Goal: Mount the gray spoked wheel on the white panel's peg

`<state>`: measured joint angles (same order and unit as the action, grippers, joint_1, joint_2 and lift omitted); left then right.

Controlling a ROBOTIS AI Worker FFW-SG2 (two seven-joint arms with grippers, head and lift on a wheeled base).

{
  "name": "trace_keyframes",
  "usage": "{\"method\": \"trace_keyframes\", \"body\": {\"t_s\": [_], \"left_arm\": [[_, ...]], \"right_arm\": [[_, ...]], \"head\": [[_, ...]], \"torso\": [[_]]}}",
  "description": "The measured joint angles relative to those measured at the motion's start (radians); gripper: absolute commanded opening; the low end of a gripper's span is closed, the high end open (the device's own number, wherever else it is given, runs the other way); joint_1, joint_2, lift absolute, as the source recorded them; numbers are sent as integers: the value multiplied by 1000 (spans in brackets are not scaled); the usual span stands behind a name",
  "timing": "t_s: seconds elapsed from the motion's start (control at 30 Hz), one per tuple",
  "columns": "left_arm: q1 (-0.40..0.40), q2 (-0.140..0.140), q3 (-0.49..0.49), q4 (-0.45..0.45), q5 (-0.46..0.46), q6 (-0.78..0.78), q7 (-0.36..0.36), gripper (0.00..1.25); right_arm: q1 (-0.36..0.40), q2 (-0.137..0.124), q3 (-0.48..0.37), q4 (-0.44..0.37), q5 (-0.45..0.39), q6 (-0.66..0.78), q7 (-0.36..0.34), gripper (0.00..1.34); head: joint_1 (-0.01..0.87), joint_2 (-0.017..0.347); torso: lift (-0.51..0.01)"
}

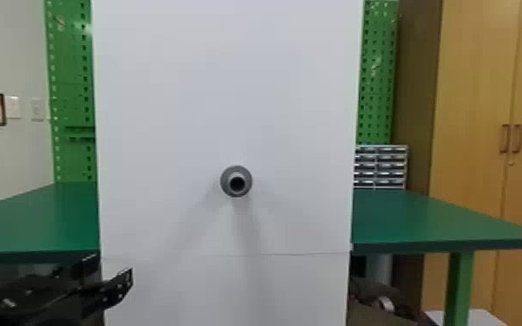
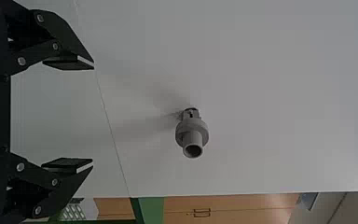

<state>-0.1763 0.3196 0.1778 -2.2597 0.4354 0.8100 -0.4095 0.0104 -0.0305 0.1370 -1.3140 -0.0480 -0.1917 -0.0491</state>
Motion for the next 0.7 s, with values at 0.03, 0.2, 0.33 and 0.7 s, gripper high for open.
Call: {"method": "trace_keyframes", "body": {"t_s": [0.03, 0.2, 0.33, 0.7], "left_arm": [[0, 1, -1, 1, 0, -1, 0, 744], [0, 3, -3, 4, 1, -3, 0, 744], [-1, 5, -6, 6, 3, -6, 0, 742], [-2, 9, -7, 9, 6, -11, 0, 741]], "right_arm": [[0, 1, 0, 1, 0, -1, 0, 190], [0, 3, -4, 4, -1, -1, 0, 190], [8, 4, -10, 4, -2, -4, 0, 190], [17, 3, -18, 4, -8, -8, 0, 189]], "head": [[117, -8], [117, -8], [117, -8], [117, -8]], "torso": [[-446], [-445], [-445], [-445]]}}
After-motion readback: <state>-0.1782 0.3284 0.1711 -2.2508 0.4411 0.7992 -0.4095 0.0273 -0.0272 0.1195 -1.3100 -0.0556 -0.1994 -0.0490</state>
